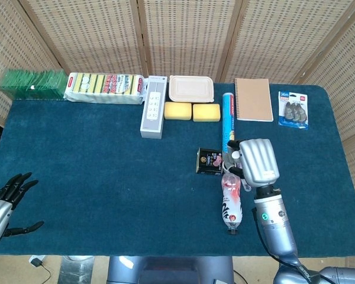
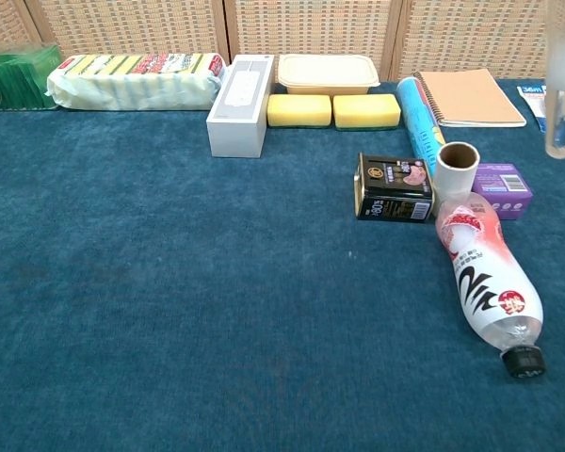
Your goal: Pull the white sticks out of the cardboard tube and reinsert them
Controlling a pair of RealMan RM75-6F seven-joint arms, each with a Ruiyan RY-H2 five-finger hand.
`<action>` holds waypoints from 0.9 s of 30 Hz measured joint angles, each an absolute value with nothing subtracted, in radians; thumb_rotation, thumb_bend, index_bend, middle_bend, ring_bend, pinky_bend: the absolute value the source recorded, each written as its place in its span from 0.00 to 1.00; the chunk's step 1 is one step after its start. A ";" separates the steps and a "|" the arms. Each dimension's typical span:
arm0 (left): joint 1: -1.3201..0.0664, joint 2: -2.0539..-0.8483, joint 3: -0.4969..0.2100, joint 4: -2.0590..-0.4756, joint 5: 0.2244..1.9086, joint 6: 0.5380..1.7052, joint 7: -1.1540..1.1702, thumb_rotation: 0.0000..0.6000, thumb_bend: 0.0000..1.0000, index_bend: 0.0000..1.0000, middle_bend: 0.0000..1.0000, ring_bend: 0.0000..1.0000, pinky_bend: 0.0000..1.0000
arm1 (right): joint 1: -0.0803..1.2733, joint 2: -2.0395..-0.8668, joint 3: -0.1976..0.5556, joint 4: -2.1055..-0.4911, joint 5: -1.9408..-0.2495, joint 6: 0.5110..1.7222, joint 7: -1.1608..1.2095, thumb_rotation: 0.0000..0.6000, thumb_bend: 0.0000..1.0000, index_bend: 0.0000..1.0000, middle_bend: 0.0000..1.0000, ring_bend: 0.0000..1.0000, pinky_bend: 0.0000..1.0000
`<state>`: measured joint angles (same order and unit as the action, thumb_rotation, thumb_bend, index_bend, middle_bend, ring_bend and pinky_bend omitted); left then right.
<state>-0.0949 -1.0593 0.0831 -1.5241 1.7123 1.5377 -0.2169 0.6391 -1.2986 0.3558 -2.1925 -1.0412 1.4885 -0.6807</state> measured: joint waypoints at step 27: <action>-0.184 -1.156 0.096 -1.495 1.714 1.363 -0.149 0.75 0.11 0.13 0.08 0.03 0.24 | 0.681 -1.361 0.369 -2.266 -1.039 1.497 -0.756 1.00 0.45 0.79 0.99 1.00 1.00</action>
